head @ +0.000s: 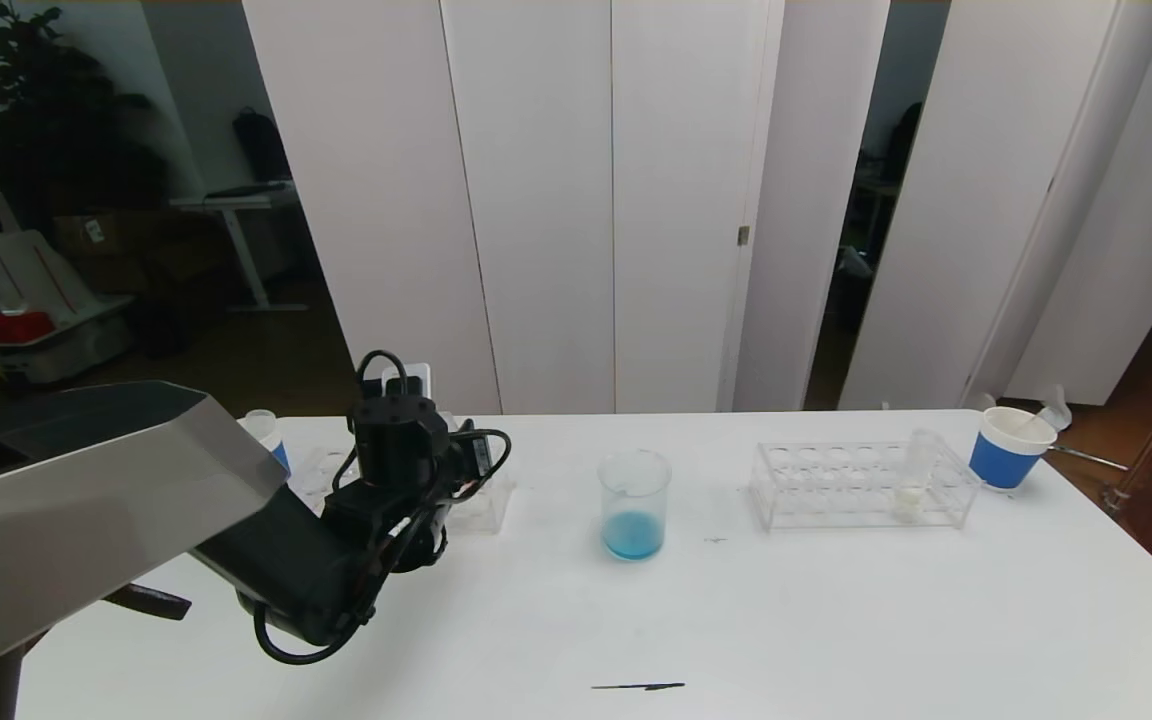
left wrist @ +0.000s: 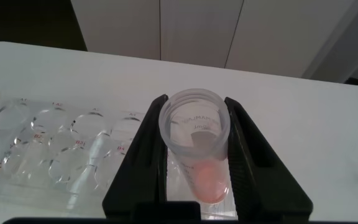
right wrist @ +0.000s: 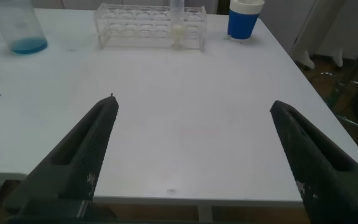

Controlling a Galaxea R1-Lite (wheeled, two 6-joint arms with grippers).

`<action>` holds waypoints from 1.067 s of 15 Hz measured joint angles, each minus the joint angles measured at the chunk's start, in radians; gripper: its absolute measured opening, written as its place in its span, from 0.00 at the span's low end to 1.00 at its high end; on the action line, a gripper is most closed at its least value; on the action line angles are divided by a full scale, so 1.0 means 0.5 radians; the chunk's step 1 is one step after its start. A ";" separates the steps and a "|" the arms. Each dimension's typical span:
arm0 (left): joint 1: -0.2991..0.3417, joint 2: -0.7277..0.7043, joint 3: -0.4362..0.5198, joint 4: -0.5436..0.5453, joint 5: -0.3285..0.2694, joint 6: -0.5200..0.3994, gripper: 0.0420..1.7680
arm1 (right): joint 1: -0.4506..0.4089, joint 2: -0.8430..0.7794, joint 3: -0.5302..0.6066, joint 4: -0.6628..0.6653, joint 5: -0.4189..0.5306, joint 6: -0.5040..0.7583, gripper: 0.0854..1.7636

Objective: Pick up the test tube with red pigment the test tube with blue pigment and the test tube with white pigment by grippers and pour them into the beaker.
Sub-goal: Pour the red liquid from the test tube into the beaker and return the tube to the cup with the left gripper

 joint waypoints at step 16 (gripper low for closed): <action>-0.134 -0.515 -0.109 0.172 -0.486 0.416 0.32 | 0.000 0.000 0.000 0.001 -0.001 0.001 0.99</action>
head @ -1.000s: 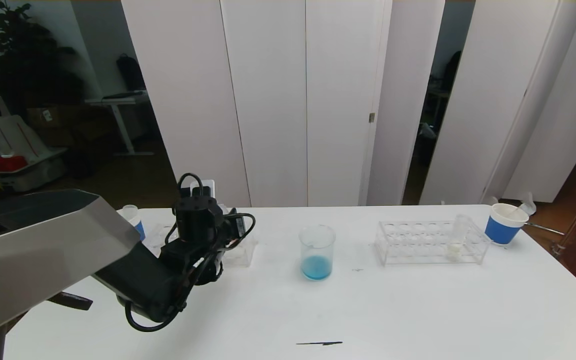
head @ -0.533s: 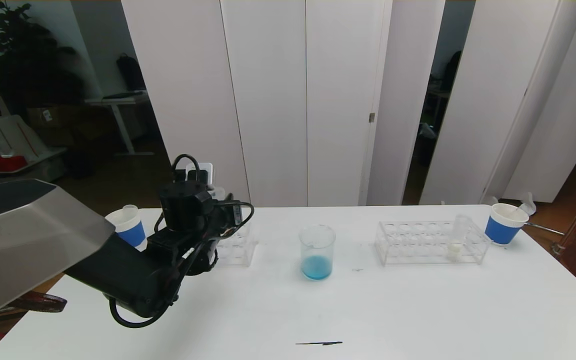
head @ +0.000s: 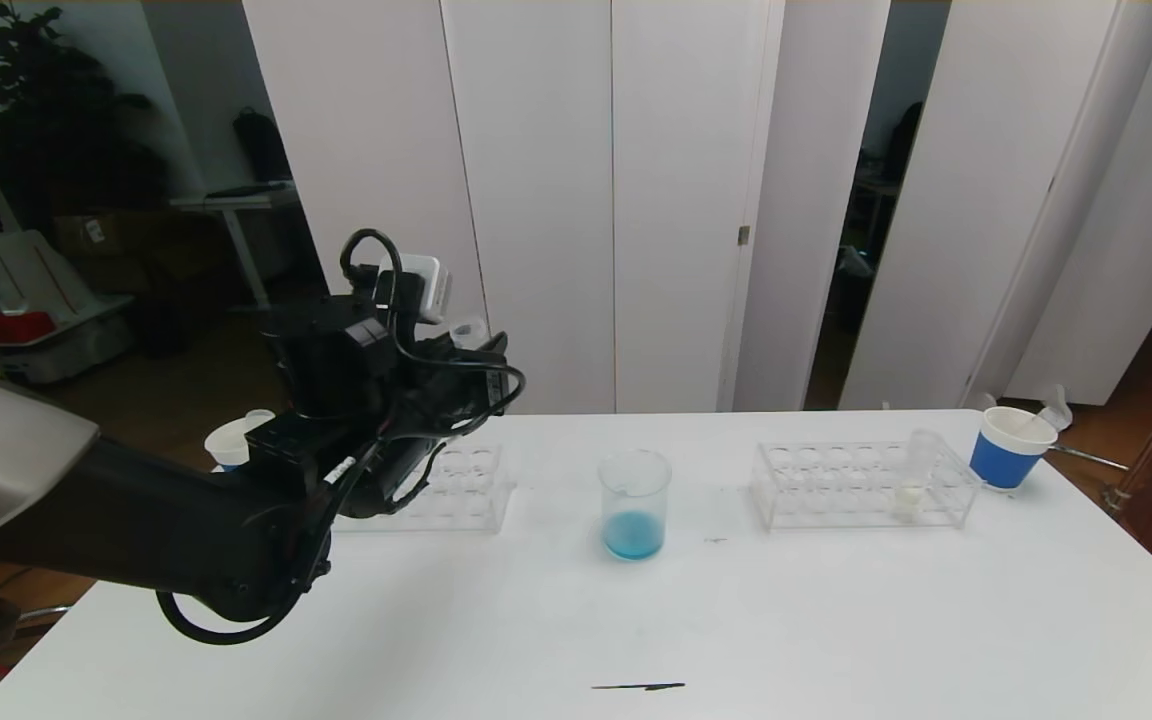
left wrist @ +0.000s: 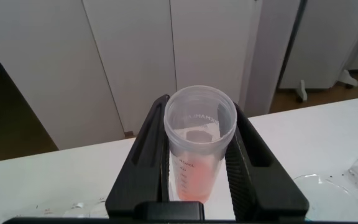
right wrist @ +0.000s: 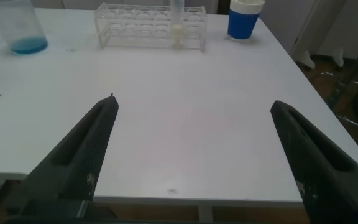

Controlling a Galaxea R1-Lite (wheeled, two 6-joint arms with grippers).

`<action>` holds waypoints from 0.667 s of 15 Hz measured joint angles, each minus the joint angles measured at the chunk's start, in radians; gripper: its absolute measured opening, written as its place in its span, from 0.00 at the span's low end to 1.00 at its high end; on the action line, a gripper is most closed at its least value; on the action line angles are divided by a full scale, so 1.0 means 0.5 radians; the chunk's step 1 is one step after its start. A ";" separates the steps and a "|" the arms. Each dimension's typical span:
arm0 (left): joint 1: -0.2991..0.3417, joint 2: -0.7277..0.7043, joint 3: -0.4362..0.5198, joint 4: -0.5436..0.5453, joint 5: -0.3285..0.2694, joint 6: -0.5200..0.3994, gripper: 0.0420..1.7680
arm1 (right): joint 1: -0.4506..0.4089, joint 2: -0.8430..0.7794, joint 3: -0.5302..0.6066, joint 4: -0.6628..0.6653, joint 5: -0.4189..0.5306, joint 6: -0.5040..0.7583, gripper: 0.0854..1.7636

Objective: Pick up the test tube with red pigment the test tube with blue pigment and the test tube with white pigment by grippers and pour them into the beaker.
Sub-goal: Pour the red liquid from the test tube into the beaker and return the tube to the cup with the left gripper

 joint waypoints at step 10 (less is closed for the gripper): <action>-0.043 0.109 -0.146 -0.104 -0.756 0.457 0.32 | 0.000 0.000 0.000 0.000 0.000 -0.001 0.99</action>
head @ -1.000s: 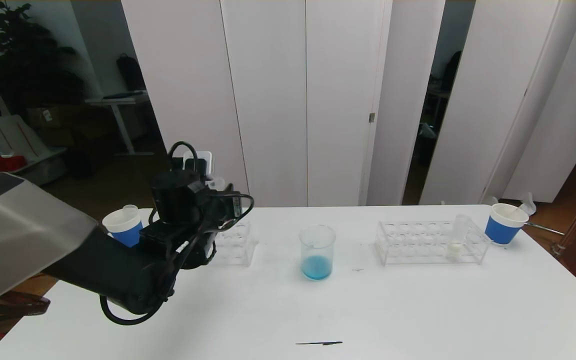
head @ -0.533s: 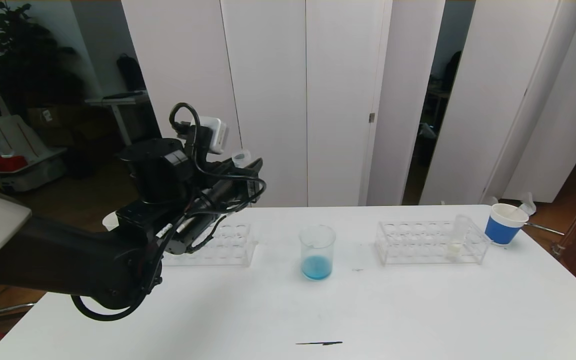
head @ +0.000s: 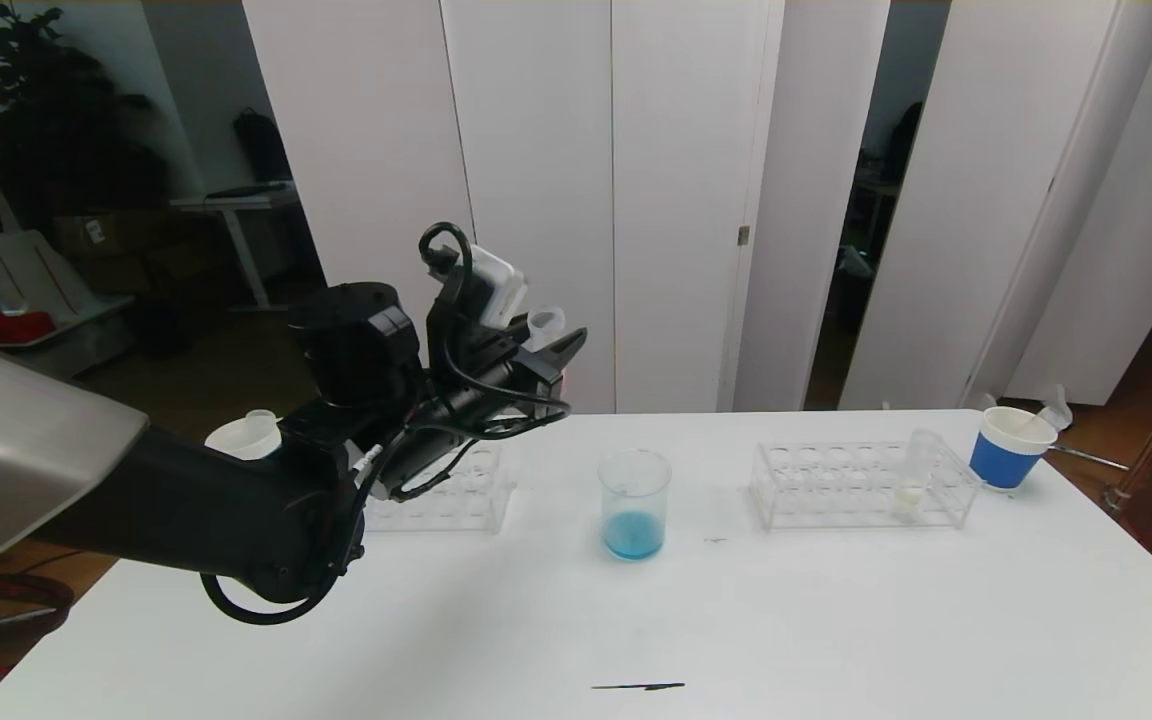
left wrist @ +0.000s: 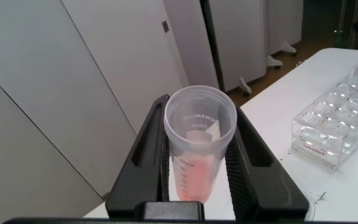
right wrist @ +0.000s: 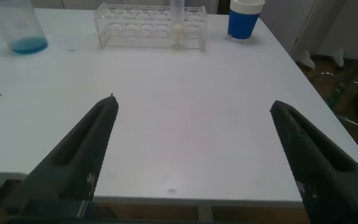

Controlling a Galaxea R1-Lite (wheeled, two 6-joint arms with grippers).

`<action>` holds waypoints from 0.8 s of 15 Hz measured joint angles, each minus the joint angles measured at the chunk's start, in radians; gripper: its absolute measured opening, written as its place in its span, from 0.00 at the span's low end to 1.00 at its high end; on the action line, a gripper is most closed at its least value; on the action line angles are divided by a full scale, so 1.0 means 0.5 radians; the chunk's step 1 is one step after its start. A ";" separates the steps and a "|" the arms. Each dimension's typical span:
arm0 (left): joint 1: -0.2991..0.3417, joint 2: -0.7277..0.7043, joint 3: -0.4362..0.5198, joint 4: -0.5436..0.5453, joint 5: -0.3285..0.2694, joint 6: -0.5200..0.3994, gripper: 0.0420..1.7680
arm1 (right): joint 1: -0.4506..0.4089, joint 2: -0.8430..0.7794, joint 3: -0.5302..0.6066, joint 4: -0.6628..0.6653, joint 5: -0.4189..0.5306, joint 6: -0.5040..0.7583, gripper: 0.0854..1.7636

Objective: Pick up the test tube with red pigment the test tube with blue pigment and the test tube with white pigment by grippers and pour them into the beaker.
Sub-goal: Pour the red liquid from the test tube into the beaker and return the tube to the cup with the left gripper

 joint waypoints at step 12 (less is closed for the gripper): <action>0.114 0.446 -0.136 -0.424 -0.384 1.236 0.32 | 0.000 0.000 0.000 0.000 0.000 0.000 0.99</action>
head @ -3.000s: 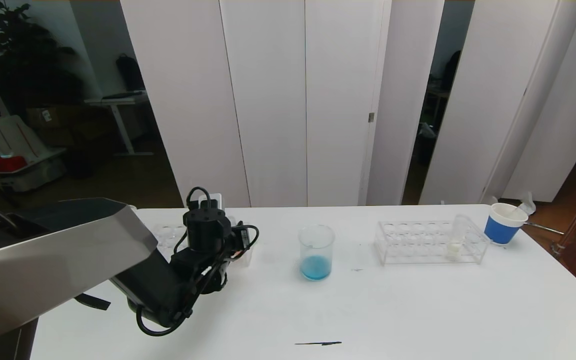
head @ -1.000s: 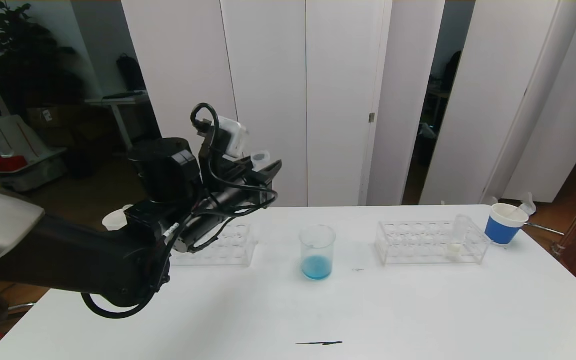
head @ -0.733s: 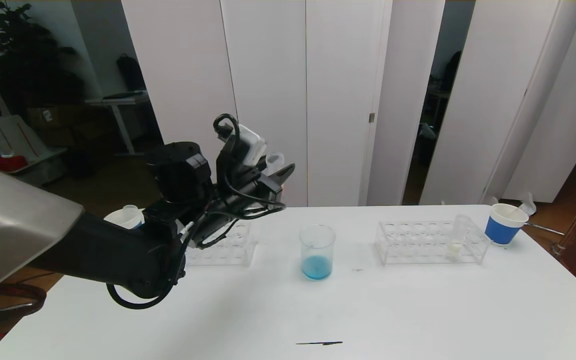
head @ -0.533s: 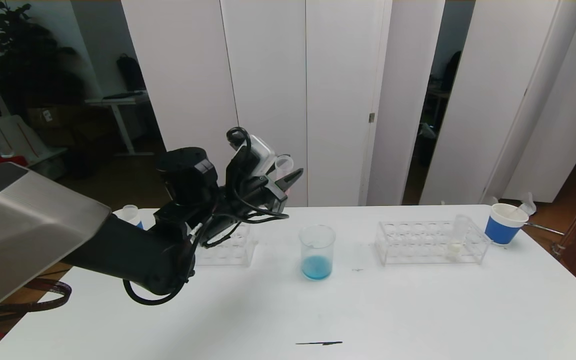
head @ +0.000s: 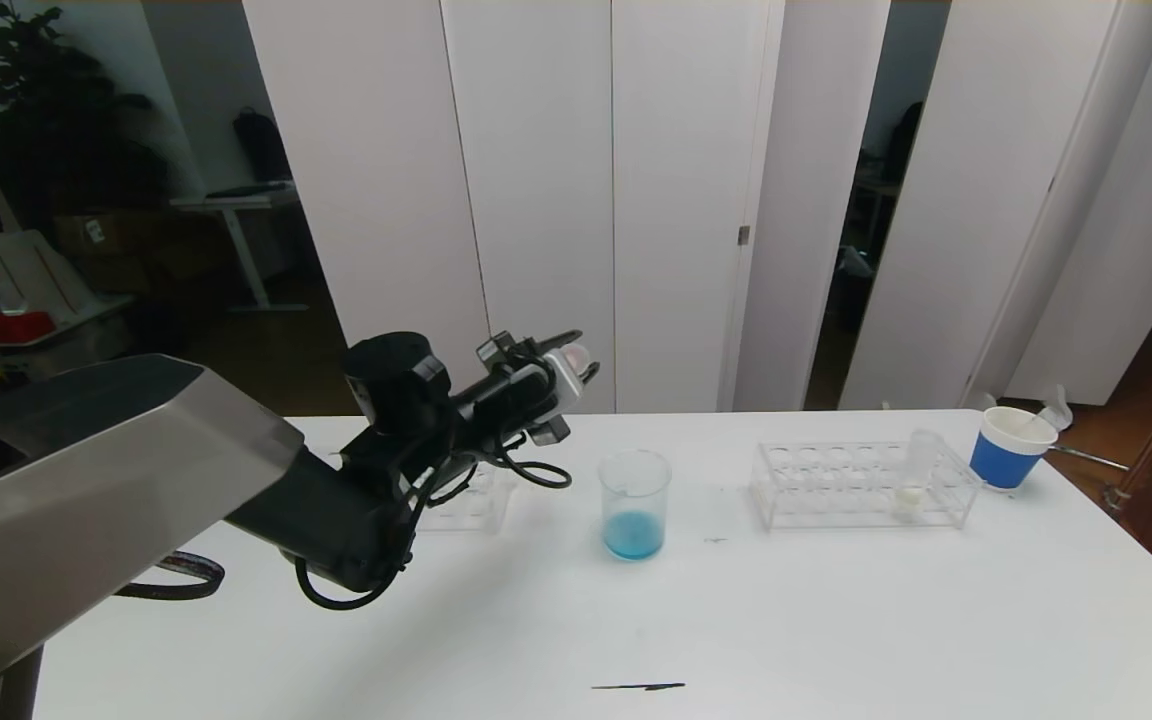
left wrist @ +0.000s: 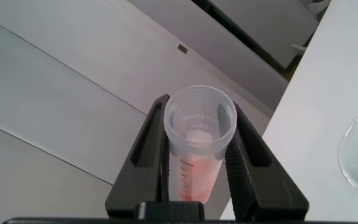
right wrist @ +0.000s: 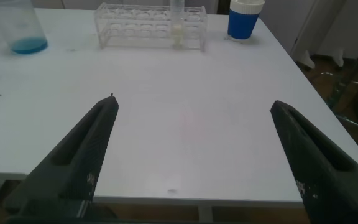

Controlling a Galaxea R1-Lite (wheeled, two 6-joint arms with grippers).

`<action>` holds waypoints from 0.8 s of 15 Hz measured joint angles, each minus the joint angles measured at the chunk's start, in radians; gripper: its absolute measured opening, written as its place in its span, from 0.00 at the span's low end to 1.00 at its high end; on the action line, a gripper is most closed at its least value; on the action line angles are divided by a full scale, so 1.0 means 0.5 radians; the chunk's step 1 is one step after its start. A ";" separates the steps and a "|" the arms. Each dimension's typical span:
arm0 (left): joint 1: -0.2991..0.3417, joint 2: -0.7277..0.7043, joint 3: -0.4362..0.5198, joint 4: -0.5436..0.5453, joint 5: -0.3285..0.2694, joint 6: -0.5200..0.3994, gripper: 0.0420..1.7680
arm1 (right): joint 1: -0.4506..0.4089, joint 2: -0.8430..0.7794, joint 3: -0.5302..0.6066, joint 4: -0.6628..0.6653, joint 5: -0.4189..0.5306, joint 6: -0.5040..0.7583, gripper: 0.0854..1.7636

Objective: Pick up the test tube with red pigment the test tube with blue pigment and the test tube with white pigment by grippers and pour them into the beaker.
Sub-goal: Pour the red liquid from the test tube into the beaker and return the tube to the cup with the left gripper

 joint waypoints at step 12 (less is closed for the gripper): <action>-0.069 0.246 0.042 -0.354 -0.168 0.421 0.32 | 0.000 0.000 0.000 0.000 0.001 0.001 0.99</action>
